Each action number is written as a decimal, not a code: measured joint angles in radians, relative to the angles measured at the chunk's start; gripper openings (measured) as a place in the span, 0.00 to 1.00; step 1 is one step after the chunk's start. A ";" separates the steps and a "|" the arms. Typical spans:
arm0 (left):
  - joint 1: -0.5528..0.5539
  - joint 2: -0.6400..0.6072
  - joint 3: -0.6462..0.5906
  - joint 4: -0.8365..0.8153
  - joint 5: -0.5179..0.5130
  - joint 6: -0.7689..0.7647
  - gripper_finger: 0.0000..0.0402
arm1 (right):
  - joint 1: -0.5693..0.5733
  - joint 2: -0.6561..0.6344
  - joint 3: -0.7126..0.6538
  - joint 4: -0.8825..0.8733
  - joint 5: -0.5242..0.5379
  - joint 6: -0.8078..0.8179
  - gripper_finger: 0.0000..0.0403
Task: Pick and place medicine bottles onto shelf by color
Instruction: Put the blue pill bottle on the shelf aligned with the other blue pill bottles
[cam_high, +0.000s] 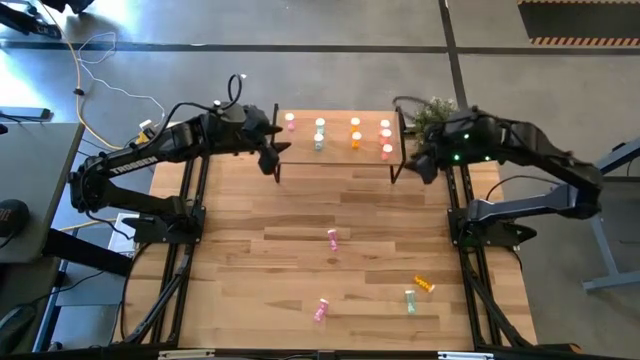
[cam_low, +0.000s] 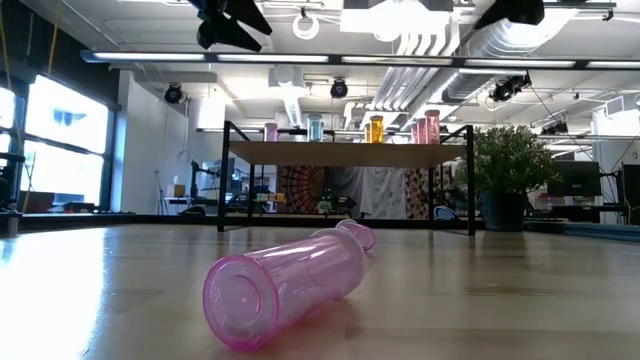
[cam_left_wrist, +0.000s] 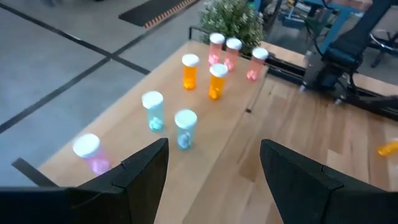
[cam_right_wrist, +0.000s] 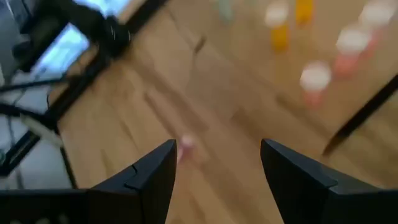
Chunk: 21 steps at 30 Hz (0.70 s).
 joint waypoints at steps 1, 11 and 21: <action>-0.006 0.000 0.000 -0.008 0.000 -0.003 0.61 | 0.009 0.000 -0.010 -0.020 -0.015 0.018 0.56; -0.120 0.000 0.000 -0.189 -0.004 -0.119 0.61 | 0.179 -0.001 -0.178 -0.046 -0.047 0.378 0.56; -0.327 -0.010 -0.077 -0.284 -0.003 -0.194 0.61 | 0.456 0.000 -0.384 0.062 -0.088 0.870 0.56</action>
